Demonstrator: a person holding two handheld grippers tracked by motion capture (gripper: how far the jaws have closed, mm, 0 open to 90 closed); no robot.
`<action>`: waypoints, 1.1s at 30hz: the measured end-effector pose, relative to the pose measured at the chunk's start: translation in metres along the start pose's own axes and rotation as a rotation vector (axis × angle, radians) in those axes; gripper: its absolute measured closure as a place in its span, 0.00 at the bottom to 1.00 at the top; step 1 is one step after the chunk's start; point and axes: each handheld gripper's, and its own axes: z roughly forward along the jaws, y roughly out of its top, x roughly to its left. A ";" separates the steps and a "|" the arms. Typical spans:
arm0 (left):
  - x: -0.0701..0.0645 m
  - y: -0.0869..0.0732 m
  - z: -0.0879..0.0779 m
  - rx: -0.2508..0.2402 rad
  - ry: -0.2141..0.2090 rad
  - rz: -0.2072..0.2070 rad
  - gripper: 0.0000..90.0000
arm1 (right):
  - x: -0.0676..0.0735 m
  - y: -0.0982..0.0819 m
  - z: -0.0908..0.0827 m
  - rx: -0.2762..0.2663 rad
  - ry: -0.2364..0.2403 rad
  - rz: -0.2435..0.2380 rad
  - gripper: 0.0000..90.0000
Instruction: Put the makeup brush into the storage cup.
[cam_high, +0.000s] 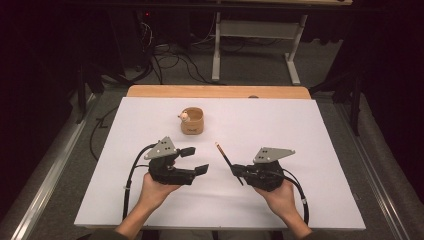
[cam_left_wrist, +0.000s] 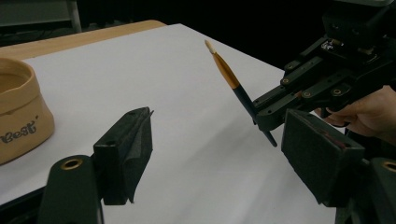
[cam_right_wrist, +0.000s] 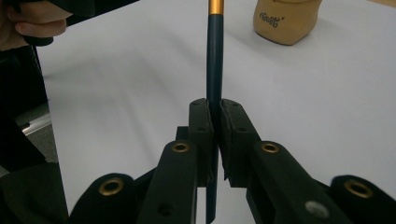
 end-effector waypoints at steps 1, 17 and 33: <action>0.000 0.001 0.001 0.000 -0.003 -0.001 0.28 | 0.001 0.000 0.001 0.002 -0.002 0.002 0.95; -0.004 0.001 0.018 0.031 -0.028 -0.006 0.32 | 0.008 0.003 0.009 -0.006 0.009 -0.025 0.95; -0.005 -0.002 0.022 0.031 -0.053 -0.029 0.44 | 0.017 0.010 0.015 -0.011 0.029 -0.049 0.95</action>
